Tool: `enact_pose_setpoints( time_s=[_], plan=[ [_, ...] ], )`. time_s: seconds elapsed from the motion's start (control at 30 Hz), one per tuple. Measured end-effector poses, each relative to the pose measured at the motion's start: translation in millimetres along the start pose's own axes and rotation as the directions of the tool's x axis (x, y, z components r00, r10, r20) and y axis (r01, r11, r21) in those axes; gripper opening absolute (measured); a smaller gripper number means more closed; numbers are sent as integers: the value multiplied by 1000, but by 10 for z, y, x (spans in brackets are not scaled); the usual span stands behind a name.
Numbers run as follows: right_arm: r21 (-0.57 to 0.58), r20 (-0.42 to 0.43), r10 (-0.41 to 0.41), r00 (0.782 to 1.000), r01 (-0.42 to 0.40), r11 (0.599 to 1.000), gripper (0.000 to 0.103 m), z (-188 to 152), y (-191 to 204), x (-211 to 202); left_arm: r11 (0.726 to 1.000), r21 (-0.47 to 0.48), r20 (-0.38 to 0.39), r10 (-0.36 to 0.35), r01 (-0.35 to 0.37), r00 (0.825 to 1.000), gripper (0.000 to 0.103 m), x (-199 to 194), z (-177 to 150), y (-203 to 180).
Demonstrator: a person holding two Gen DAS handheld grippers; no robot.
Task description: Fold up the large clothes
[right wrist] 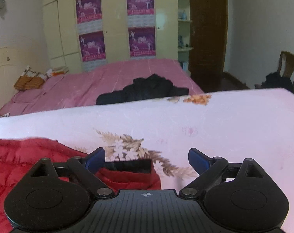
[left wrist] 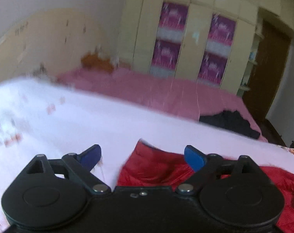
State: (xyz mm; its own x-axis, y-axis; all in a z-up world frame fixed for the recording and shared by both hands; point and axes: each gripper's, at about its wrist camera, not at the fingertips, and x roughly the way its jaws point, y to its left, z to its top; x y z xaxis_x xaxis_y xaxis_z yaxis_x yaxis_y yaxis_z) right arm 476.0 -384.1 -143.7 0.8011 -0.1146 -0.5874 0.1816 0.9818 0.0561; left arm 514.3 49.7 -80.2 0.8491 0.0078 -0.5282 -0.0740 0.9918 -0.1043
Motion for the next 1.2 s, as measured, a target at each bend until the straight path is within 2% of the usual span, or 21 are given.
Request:
enact_pose_setpoints(
  time_s=[0.07, 0.1, 0.2, 0.23, 0.37, 0.57, 0.7, 0.83, 1.0, 1.1, 1.2],
  plan=[
    [-17, 26, -8, 1000, 8, 1000, 90, 29, 15, -85, 999, 37, 8, -21, 21, 1000, 83, -93, 15, -9],
    [-21, 35, -5, 999, 5, 1000, 81, 42, 19, -128, 998, 55, 13, -29, 28, 999, 80, -141, 10, -16],
    [-15, 50, 24, 998, -24, 1000, 69, 73, 28, -277, 990, 124, 34, -70, 66, 997, 75, -318, -70, -71],
    [-21, 47, 38, 998, -37, 999, 59, 74, 47, -314, 986, 148, 31, -81, 76, 996, 75, -354, -98, -103],
    [-77, 1, 93, 996, -92, 993, 48, 2, 207, -453, 962, 236, -26, -134, 137, 991, 69, -457, -289, -287],
    [-88, -47, 169, 984, -173, 981, 46, -269, 593, -573, 944, 280, -71, -164, 177, 984, 65, -454, -532, -478],
    [-90, -88, 192, 977, -199, 976, 46, -426, 860, -404, 946, 284, -91, -137, 157, 986, 65, -295, -639, -580],
    [-135, -109, 121, 987, -136, 981, 46, -546, 997, -44, 951, 289, -94, -85, 108, 992, 66, -133, -841, -568],
    [-162, -96, 46, 994, -61, 985, 46, -582, 930, 311, 967, 250, -81, -38, 57, 996, 66, 7, -867, -531],
    [-216, -83, -7, 997, -12, 976, 46, -631, 889, 453, 971, 236, -91, -28, 49, 995, 67, 79, -862, -530],
    [-169, -85, -4, 996, -10, 986, 46, -689, 785, 531, 977, 205, -128, -31, 57, 991, 69, 154, -806, -482]
  ],
)
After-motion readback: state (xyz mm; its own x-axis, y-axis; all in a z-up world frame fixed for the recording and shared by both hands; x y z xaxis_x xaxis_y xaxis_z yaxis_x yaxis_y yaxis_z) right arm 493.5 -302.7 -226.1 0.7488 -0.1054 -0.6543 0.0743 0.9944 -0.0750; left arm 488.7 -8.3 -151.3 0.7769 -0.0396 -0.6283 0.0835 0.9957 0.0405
